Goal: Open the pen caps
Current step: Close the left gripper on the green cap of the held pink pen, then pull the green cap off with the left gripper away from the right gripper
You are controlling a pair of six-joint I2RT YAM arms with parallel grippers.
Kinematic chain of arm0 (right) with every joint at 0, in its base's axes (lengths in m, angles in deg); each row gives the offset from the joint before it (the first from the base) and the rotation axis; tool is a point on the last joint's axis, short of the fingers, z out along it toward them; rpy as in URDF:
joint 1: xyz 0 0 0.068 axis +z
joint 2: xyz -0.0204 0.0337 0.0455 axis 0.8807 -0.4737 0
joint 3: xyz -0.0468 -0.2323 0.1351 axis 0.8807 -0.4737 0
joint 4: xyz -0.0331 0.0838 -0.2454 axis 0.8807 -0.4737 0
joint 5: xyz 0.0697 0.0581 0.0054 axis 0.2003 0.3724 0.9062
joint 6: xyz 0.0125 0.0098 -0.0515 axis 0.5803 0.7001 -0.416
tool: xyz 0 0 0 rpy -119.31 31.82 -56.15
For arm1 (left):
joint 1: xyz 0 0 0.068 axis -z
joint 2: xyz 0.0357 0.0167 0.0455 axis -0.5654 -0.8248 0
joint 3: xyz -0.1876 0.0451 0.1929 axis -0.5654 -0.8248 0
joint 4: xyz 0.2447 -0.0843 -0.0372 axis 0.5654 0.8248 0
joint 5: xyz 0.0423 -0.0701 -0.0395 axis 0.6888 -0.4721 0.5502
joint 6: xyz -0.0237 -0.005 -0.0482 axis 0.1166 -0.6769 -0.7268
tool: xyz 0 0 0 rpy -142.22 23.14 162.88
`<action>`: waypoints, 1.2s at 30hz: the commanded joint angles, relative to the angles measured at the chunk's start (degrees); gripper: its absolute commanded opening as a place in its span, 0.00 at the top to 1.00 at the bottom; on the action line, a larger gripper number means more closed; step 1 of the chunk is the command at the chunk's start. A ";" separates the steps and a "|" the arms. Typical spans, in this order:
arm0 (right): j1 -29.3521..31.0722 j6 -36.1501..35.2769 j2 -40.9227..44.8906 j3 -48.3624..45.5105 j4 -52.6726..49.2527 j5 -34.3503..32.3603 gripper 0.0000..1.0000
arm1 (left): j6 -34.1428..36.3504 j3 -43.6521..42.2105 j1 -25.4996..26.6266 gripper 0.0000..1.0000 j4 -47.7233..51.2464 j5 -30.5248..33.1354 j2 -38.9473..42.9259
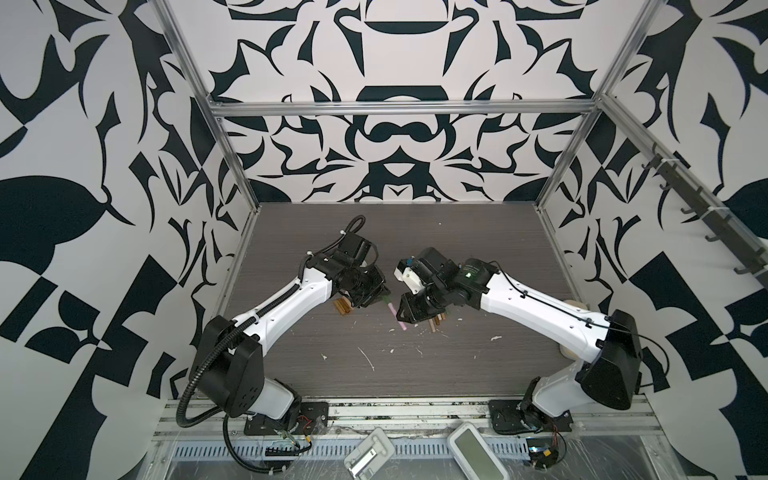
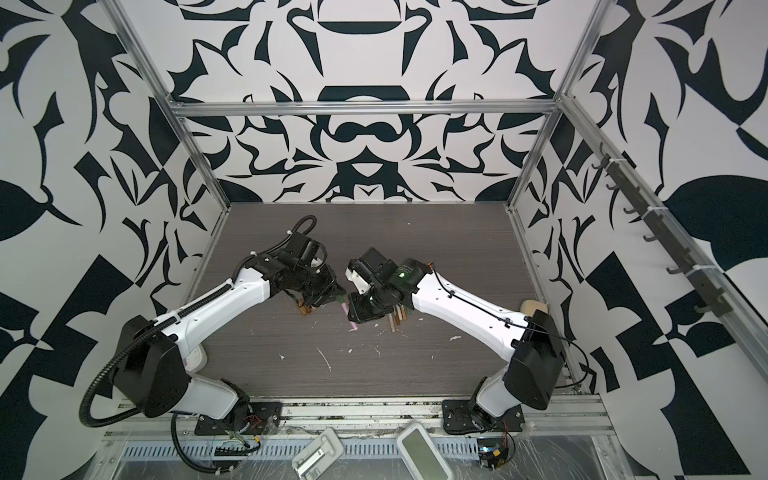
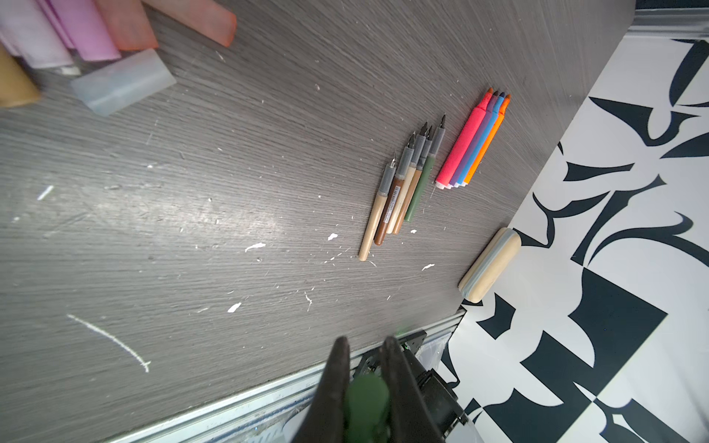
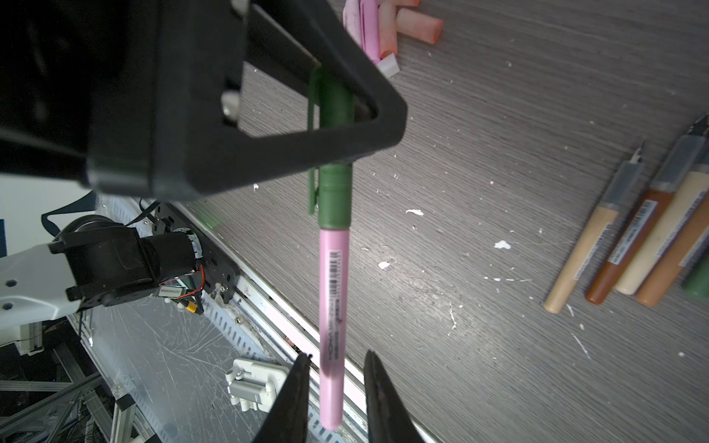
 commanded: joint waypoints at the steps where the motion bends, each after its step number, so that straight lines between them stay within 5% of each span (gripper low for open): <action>1: 0.77 0.85 -0.34 2.11 1.01 -0.14 0.73 | -0.77 1.54 0.32 1.00 0.80 0.29 0.51; 18: 0.73 1.32 -3.63 2.81 -0.57 -1.59 0.78 | -2.07 -0.71 0.32 1.00 -4.64 -2.18 1.85; 23: 0.70 1.17 -3.23 2.47 -0.80 -2.13 1.00 | -2.47 -2.01 0.32 1.00 -6.29 -2.58 2.45; 36: 1.41 0.95 -0.27 0.22 -1.36 -1.94 1.00 | 2.64 -2.39 -2.17 1.00 -4.59 -1.66 0.43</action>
